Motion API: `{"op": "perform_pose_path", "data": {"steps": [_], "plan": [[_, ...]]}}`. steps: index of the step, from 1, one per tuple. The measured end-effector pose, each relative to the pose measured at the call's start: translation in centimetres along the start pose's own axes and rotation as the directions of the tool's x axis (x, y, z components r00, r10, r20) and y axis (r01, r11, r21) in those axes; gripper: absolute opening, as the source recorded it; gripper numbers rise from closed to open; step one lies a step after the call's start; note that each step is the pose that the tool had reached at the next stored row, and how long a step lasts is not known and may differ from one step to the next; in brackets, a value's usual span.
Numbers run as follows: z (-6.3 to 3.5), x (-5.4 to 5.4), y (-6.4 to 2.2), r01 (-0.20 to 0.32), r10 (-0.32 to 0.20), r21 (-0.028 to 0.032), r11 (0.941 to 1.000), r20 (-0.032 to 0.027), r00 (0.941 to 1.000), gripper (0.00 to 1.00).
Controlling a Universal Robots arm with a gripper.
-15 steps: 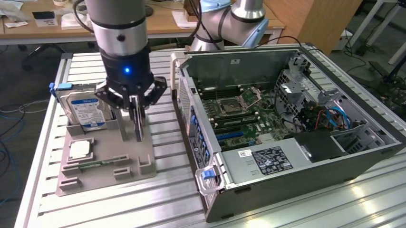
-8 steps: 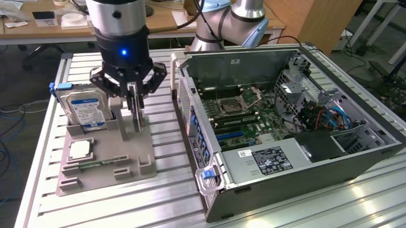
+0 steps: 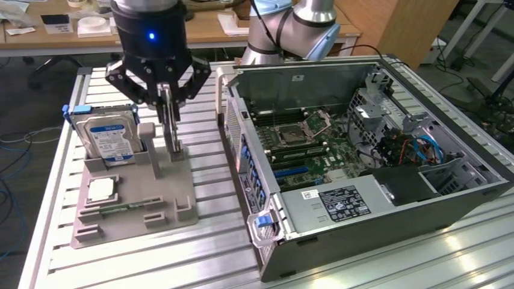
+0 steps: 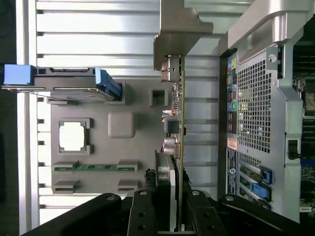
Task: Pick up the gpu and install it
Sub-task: 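Pick up the gpu and move the gpu toward the slot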
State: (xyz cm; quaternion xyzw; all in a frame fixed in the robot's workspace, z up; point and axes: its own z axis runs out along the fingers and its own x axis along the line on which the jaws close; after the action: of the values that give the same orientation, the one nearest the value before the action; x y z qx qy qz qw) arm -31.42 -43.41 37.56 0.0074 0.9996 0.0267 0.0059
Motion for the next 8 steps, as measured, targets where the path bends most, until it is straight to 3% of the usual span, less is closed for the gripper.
{"op": "perform_pose_path", "data": {"steps": [8], "plan": [[-3.3,0.0,0.18,0.0,0.0,-0.0014,1.0,0.0,1.0,0.28]]}}
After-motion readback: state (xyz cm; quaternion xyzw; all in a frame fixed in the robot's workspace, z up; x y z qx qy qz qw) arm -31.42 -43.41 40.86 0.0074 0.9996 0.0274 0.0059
